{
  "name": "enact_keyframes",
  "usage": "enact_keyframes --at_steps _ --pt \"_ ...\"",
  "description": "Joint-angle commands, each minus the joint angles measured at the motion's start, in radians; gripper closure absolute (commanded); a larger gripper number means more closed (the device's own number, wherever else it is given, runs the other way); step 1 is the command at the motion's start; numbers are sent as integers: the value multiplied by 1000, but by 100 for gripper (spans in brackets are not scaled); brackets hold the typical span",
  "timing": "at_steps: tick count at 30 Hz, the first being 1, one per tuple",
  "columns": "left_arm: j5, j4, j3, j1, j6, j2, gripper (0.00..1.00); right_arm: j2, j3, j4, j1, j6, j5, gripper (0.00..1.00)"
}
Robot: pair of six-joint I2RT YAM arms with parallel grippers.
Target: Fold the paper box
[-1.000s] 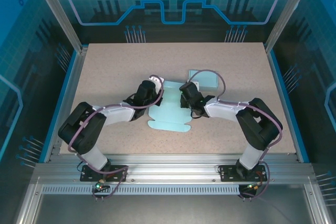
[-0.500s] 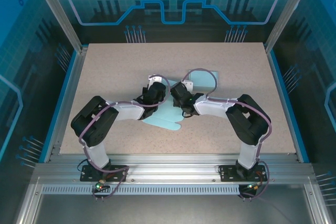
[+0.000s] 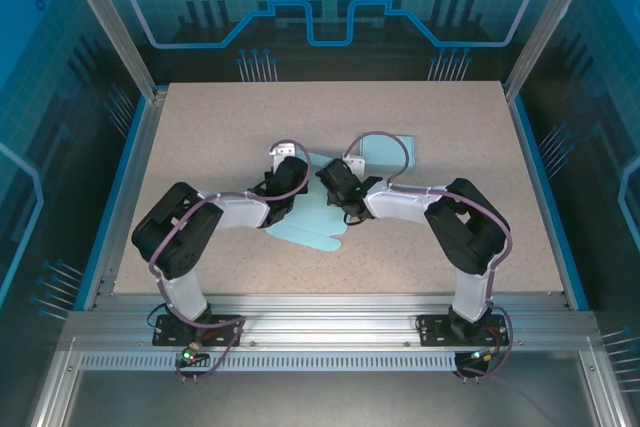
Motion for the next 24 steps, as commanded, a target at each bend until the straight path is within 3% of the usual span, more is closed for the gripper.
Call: enact_keyframes --at_steps 1,5,16,20,24 --pt "63 86 -53 21 20 -54 59 8 33 -69 16 34 4 100" --pt "119 154 -121 19 65 -109 52 6 35 -72 16 42 2 100" --pt "177 238 -275 11 86 -188 50 1 39 -69 16 54 -23 100" --pt "160 233 -257 3 97 -157 54 -5 35 -66 17 55 -41 100" --pt "71 189 -217 -1 78 -135 66 -20 23 -66 23 64 -53 100"
